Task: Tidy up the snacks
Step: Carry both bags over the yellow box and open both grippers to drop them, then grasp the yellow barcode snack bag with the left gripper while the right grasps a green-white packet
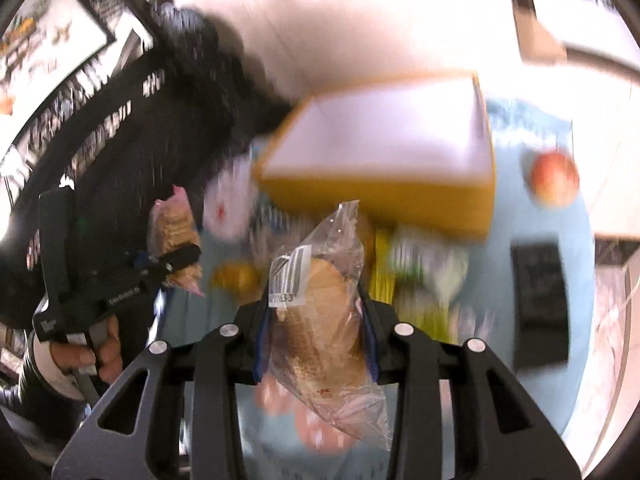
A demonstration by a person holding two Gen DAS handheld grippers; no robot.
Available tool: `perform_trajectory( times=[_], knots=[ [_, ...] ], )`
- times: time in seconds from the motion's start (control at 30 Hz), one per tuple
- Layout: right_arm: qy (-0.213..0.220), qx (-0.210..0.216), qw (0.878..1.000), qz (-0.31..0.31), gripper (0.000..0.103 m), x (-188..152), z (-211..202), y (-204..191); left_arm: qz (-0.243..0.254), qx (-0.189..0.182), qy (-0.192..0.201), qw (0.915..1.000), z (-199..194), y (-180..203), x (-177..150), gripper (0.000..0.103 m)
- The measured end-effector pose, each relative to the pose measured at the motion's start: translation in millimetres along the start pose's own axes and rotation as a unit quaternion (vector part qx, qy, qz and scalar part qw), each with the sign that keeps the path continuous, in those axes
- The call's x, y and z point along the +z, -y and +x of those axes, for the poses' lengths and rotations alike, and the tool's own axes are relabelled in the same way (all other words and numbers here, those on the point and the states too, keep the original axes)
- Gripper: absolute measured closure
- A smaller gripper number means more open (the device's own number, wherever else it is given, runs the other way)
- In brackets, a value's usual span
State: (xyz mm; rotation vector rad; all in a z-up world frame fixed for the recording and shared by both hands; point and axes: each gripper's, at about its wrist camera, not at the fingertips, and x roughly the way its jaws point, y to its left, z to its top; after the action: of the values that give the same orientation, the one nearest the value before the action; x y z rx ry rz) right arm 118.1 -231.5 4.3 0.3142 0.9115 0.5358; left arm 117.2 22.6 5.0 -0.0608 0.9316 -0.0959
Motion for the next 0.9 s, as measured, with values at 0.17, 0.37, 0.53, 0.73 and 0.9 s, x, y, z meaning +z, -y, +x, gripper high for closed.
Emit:
perform_trajectory(
  times=[0.17, 0.37, 0.53, 0.73, 0.9],
  knots=[
    [0.059, -0.018, 0.998, 0.016, 0.066, 71.6, 18.1, 13.8, 0.017, -0.021, 0.015, 0.9995, 33.3, 31.6, 73.6, 0.058],
    [0.050, -0.086, 0.994, 0.048, 0.066, 118.6, 84.3, 55.3, 0.015, -0.014, -0.018, 0.9996, 110.3, 47.0, 134.2, 0.057],
    [0.027, -0.156, 0.985, 0.064, 0.032, 119.1, 119.3, 76.1, 0.004, 0.028, -0.020, 0.9994, 144.4, 45.9, 140.0, 0.002],
    [0.062, -0.143, 0.986, 0.063, 0.030, 90.8, 86.2, 79.6, 0.012, -0.005, -0.026, 0.9996, 128.0, 34.3, 116.5, 0.002],
    [0.074, -0.183, 0.980, 0.011, 0.006, 53.1, 48.8, 62.9, 0.005, -0.017, -0.019, 0.9997, 91.5, 17.8, 81.6, 0.002]
  ],
)
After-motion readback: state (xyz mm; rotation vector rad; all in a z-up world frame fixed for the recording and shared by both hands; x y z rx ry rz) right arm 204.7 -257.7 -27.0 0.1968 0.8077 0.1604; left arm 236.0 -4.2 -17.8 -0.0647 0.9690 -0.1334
